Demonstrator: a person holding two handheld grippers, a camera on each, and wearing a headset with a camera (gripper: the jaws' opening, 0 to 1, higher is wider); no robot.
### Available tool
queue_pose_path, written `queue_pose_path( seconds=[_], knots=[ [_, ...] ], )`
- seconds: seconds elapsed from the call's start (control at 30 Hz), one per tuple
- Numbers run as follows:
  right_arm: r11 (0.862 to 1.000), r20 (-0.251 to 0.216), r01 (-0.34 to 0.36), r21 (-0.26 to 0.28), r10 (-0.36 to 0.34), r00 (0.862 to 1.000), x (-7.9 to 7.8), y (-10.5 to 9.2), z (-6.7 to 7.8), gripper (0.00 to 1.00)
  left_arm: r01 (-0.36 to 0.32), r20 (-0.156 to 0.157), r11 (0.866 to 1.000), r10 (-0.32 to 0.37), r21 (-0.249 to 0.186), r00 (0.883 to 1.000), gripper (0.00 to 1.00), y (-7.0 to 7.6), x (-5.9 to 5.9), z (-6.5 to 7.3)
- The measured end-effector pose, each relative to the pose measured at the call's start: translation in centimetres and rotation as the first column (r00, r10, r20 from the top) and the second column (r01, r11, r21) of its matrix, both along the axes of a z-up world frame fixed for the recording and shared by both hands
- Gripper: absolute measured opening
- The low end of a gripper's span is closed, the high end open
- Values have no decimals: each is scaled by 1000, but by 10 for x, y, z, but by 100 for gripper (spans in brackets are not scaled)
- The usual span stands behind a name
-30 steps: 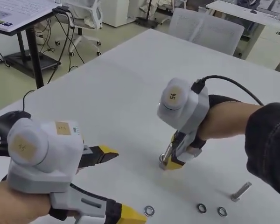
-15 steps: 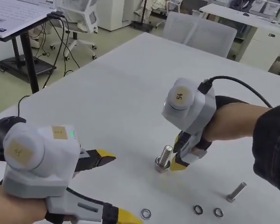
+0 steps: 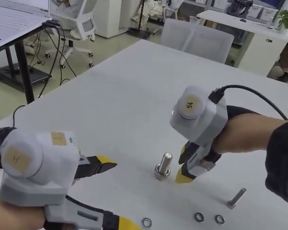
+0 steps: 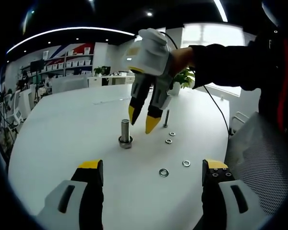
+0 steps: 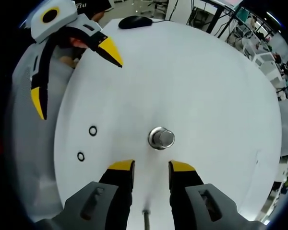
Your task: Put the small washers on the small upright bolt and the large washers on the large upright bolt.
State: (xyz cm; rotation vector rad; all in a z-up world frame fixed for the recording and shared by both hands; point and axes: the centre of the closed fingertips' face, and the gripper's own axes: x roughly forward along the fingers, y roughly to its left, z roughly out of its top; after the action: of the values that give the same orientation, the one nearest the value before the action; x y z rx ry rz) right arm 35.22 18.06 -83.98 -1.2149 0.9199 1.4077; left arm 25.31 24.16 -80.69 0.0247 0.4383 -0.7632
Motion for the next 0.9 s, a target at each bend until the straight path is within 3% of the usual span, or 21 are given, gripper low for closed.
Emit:
queue_pose_path(
  seconds=[0.37,0.9],
  knots=[
    [1000,-13,13,6,-13,1000,-21,-10,-1,29,11,15,1000,-11,11,1000,85,-3,-3,5],
    [999,-68,-44,19,45,997,-74,-1,-12,29,10,36,1000,-11,23,999,84,-7,-11,14]
  ],
)
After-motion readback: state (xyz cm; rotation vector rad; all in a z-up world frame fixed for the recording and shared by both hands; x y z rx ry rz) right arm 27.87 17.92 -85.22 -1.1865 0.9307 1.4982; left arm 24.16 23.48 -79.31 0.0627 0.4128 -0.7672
